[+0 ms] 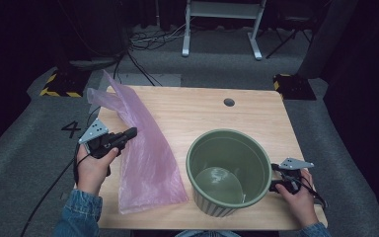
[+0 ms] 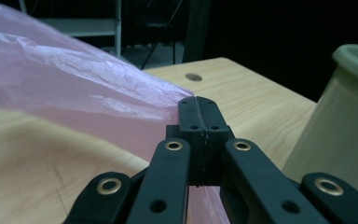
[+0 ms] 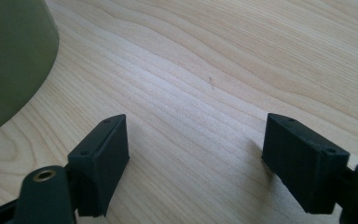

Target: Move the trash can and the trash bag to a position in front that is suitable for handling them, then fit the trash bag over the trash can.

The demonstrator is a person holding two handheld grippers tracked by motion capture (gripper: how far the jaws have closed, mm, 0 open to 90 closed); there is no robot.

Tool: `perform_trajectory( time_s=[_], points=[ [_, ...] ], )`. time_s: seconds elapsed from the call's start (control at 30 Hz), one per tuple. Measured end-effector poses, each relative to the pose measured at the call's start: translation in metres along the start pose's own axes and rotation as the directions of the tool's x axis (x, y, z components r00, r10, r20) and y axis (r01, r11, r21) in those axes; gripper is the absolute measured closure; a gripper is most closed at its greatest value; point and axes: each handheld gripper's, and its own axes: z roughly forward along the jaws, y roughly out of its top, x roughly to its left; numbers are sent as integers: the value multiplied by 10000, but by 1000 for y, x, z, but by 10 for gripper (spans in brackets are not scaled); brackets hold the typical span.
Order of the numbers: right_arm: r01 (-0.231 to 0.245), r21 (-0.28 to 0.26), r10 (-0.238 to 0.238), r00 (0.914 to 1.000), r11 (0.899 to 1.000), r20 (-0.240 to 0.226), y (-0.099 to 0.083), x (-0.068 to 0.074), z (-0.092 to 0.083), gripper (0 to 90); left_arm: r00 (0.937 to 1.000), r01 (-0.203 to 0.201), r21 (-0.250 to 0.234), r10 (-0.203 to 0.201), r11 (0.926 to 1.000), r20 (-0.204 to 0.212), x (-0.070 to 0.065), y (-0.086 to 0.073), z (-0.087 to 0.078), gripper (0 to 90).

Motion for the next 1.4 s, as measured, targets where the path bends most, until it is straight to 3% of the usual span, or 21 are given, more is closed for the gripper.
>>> perform_trajectory(
  time_s=[0.47, 0.57, 0.6, 0.77, 1.03, 1.07, 1.17, 1.33, 1.4],
  points=[
    [114, -35, -114, 9999, 9999, 5, 0, 1, 0, 246, 9977, -660, -825, 643, 9944, -235, -15, 36, -13, 899],
    [331, -37, -332, 9988, 9994, -355, -2, 2, -2, 251, 9979, -606, -1025, 578, 9929, -306, -18, 41, -14, 899],
    [550, -72, -553, 9969, 9985, -567, -3, 5, -4, 266, 9975, -655, -1113, 621, 9916, -340, -19, 44, -13, 899],
    [802, 49, -796, 9939, 9968, -761, -4, 16, -8, 270, 9970, -685, -1448, 623, 9871, -465, -23, 53, -12, 899],
    [750, -224, -771, 9898, 9969, -1195, 0, 33, -9, 279, 9950, -897, -1834, 798, 9789, -608, -27, 66, -15, 899],
    [952, -242, -977, 9847, 9952, -1441, 2, 39, -7, 280, 9945, -948, -1852, 846, 9781, -620, -28, 69, -16, 899],
    [939, -282, -976, 9766, 9952, -1919, 3, 44, -3, 275, 9929, -1094, -1940, 980, 9749, -673, -30, 76, -17, 899],
    [1456, -18, -1435, 9726, 9893, -1832, 6, 55, 4, 276, 9913, -1173, -2105, 1017, 9705, -832, -30, 86, -18, 898],
    [1474, -209, -1487, 9712, 9889, -1860, 7, 57, 7, 271, 9909, -1194, -2189, 1025, 9684, -868, -31, 89, -18, 898]
  ],
)
